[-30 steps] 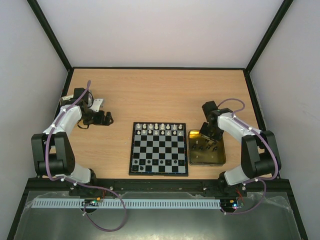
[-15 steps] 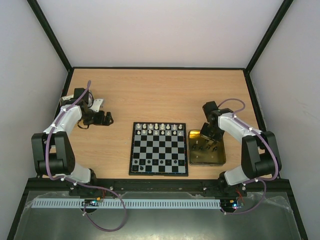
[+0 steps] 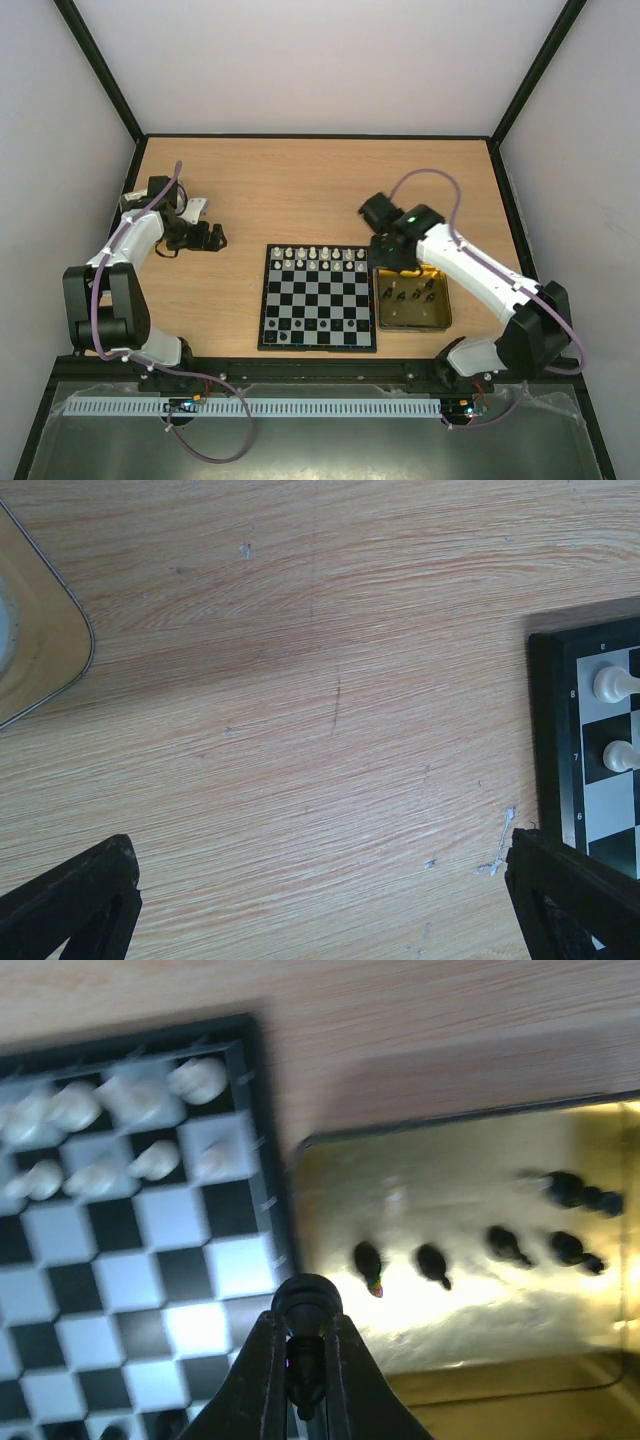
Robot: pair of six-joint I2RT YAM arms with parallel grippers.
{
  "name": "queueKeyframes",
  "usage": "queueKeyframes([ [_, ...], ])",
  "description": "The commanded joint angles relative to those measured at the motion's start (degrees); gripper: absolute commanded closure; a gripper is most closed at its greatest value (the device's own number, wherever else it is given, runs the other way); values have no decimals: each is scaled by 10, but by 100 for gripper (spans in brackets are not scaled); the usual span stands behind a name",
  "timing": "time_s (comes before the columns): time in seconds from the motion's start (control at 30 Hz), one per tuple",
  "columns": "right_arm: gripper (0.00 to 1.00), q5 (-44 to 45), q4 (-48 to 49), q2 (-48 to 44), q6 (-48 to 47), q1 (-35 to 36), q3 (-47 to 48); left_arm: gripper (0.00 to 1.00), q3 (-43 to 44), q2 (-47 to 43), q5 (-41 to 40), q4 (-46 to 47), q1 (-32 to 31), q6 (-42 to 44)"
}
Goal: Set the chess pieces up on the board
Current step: Pick up the chess piece from the storage box, then place the chess piece on the chessboard.
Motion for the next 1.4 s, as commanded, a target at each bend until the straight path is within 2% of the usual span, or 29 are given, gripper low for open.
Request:
queueKeyframes([
  [0.0,96,12,-59,35,89,155,49,1,6,-1,-1,-11,-5,2],
  [0.17,98,13,-52,149,139,311,140,1,4,-8,-6,-10,-7,0],
  [0.33,98,2,-36,221,136,377,198,1,4,-12,-8,-9,-9,0],
  [0.83,98,-39,-8,277,100,446,213,1,-4,-22,-10,-4,-9,1],
  [1.37,98,-35,48,295,106,449,159,1,-5,-28,-12,-4,-10,0],
])
